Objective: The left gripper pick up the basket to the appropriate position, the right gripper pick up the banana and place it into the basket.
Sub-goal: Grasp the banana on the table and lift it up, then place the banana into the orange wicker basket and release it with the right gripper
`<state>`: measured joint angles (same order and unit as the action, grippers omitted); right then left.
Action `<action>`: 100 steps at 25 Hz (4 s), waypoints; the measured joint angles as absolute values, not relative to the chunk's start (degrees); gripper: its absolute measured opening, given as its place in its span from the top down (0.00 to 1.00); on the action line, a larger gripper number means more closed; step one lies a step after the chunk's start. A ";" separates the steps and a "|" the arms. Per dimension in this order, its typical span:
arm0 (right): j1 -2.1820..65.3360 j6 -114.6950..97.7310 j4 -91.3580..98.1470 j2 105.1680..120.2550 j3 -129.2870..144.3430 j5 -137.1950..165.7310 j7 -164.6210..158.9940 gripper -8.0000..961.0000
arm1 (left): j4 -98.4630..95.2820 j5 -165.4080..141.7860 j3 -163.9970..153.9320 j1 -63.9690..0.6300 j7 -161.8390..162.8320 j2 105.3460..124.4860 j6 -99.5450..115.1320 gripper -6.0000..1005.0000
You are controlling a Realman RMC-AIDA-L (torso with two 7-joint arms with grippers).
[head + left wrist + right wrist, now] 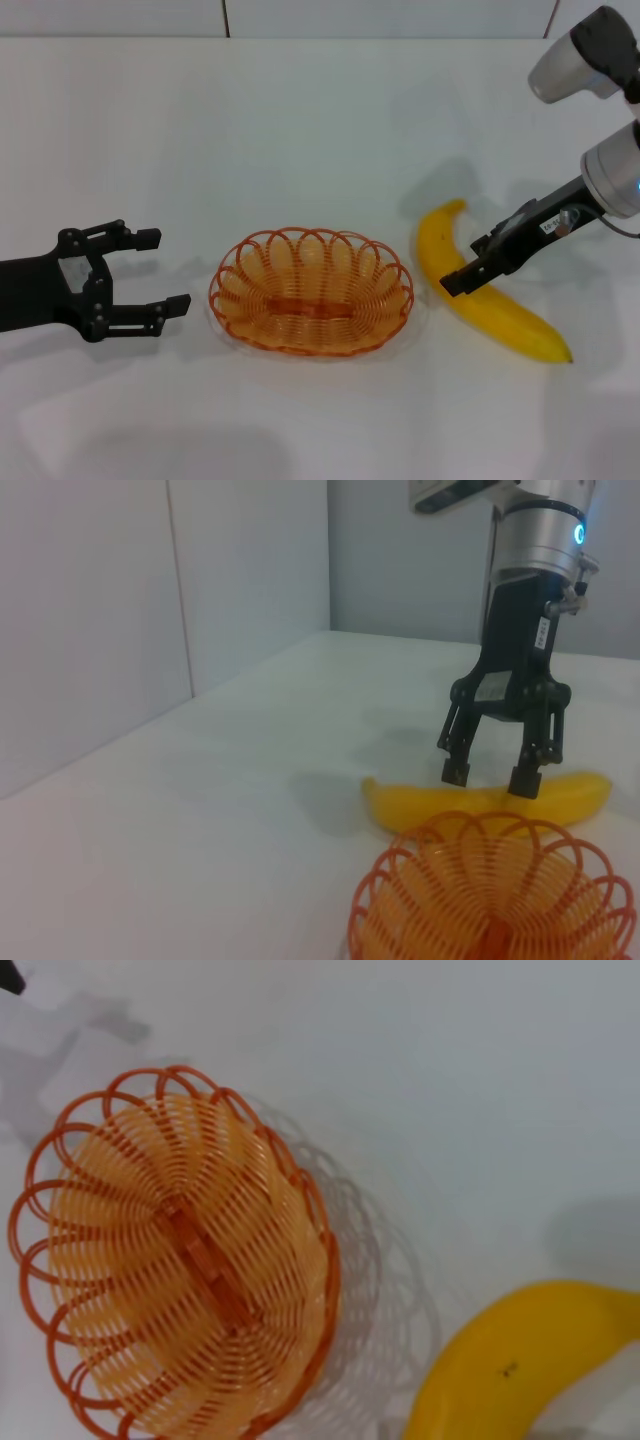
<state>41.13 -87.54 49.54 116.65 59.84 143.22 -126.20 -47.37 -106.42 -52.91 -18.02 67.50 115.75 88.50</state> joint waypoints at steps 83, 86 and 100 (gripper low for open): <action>39.08 -100.02 72.83 117.04 65.95 124.08 -122.13 0.41 | -47.55 -107.15 -52.76 -17.48 67.29 114.87 94.16 0.10; 36.99 -96.63 72.39 117.10 71.70 121.12 -118.91 0.41 | -47.53 -108.97 -52.46 -17.38 67.01 114.87 95.13 0.10; 38.86 -84.85 66.31 117.16 85.58 118.94 -117.05 0.38 | -47.35 -109.42 -52.12 -17.61 66.82 114.78 94.74 0.10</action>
